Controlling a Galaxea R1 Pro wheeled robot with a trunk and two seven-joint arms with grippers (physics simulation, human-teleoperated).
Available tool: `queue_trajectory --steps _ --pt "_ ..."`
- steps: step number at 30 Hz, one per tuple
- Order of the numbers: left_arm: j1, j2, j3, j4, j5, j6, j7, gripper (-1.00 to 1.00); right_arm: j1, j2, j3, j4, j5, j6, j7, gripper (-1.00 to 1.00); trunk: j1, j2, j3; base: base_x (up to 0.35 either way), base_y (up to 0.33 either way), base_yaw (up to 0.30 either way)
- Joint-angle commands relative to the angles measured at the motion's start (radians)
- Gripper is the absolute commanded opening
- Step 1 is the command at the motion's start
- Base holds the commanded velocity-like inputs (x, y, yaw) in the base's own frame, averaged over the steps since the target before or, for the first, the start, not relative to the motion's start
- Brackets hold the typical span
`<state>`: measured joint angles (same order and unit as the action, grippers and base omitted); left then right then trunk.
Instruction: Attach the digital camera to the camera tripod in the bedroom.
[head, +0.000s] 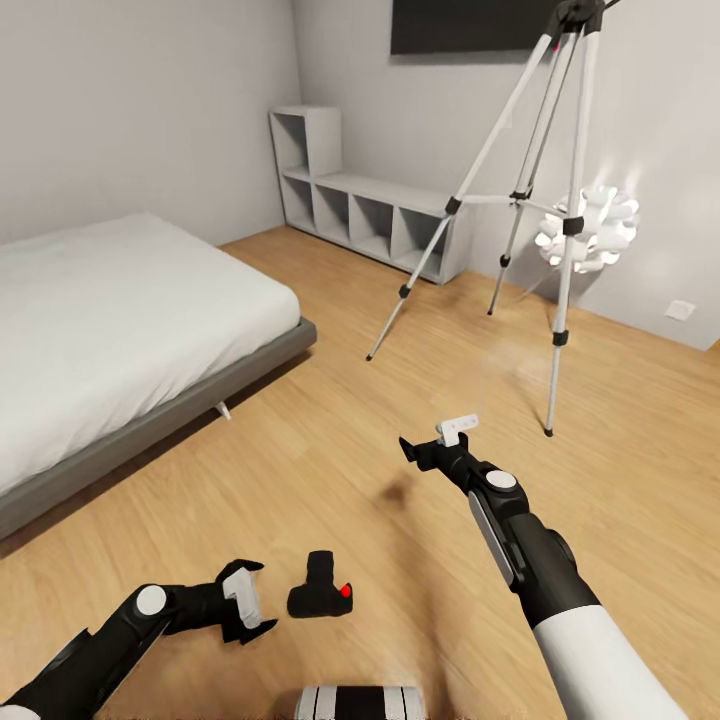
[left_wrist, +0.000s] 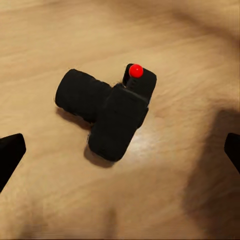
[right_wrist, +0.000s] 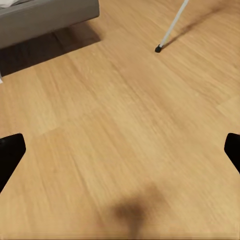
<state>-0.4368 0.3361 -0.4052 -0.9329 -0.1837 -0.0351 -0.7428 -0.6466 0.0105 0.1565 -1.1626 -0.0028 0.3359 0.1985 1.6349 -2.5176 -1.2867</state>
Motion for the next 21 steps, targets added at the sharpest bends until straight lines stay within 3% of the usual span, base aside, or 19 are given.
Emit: queue_trajectory --steps 1,13,14,21 --pt "-0.016 0.000 -0.001 0.003 -0.008 0.001 -0.001 1.00 0.000 0.000 -0.001 -0.001 0.000 0.006 0.003 1.00 0.000 -0.001 -0.005 0.000 0.000 0.000" --pt "-0.244 -0.080 -0.012 0.179 -0.009 0.059 -0.004 1.00 -0.001 0.000 0.000 -0.001 0.000 0.006 0.003 1.00 0.006 -0.003 -0.051 0.000 0.000 0.000" --pt "-0.276 -0.101 -0.023 0.206 -0.009 0.061 -0.004 1.00 0.000 0.000 0.000 -0.001 0.000 0.006 0.002 1.00 0.006 -0.004 -0.055 0.000 0.000 0.000" --pt "-0.354 -0.130 -0.054 0.281 -0.010 0.063 -0.003 1.00 -0.001 0.000 0.000 -0.002 0.000 0.007 0.002 1.00 0.009 -0.005 -0.082 0.000 0.000 0.000"
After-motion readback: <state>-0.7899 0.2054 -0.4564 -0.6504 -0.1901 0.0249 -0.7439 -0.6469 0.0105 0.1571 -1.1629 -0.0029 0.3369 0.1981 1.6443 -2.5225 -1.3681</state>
